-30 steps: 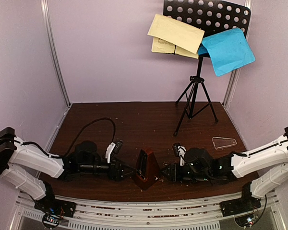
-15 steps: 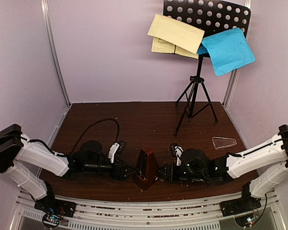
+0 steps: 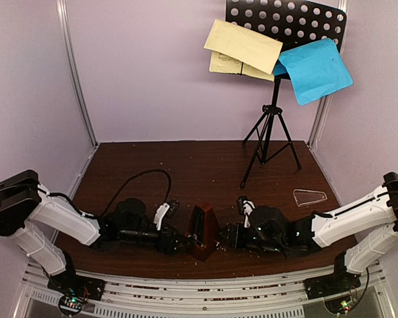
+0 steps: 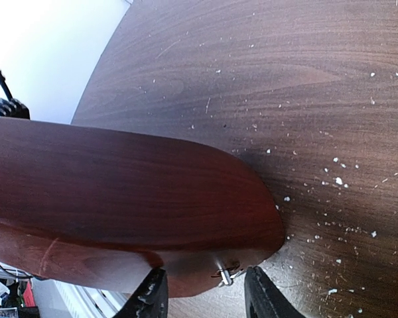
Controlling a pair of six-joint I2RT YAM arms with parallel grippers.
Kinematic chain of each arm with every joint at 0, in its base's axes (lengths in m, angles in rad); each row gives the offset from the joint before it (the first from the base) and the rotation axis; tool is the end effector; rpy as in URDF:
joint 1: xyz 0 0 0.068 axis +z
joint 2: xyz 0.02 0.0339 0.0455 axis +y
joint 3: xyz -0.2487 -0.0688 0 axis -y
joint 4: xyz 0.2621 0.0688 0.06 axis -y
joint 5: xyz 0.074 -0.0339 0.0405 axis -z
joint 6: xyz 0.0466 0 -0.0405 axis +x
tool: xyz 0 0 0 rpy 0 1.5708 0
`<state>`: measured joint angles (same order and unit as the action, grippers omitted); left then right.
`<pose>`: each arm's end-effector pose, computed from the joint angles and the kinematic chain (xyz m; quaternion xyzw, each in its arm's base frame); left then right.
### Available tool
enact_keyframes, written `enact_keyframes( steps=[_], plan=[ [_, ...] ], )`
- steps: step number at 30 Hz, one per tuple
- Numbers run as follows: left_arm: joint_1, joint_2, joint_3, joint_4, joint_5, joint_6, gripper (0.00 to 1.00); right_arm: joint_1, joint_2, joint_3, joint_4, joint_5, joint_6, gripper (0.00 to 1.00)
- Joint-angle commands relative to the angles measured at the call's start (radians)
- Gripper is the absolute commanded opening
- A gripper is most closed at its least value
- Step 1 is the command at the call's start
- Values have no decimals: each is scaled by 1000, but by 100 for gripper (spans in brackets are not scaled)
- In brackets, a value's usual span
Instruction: Pack up the instrument practice props
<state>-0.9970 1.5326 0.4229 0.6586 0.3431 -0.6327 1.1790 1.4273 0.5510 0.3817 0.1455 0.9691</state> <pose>0.1426 -0.2495 0.1026 0.2404 0.8047 -0.4800 0.2537 0.1223 0.2784 0.1396 -0.0527 0.8556 0.4196 0.2985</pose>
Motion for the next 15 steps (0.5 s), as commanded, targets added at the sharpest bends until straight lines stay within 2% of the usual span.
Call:
enact_keyframes(
  steps=[1, 6, 15],
  plan=[
    [-27, 1, 0, 101, 40, 18, 77, 6, 19, 22, 57, 55, -3, 42],
    [-43, 21, 17, 110, 79, 22, 75, 3, 34, 29, 77, 74, -24, 42],
    [-89, 40, 39, 118, 65, 23, 74, -15, 91, 84, 81, 62, -73, 43]
  ],
)
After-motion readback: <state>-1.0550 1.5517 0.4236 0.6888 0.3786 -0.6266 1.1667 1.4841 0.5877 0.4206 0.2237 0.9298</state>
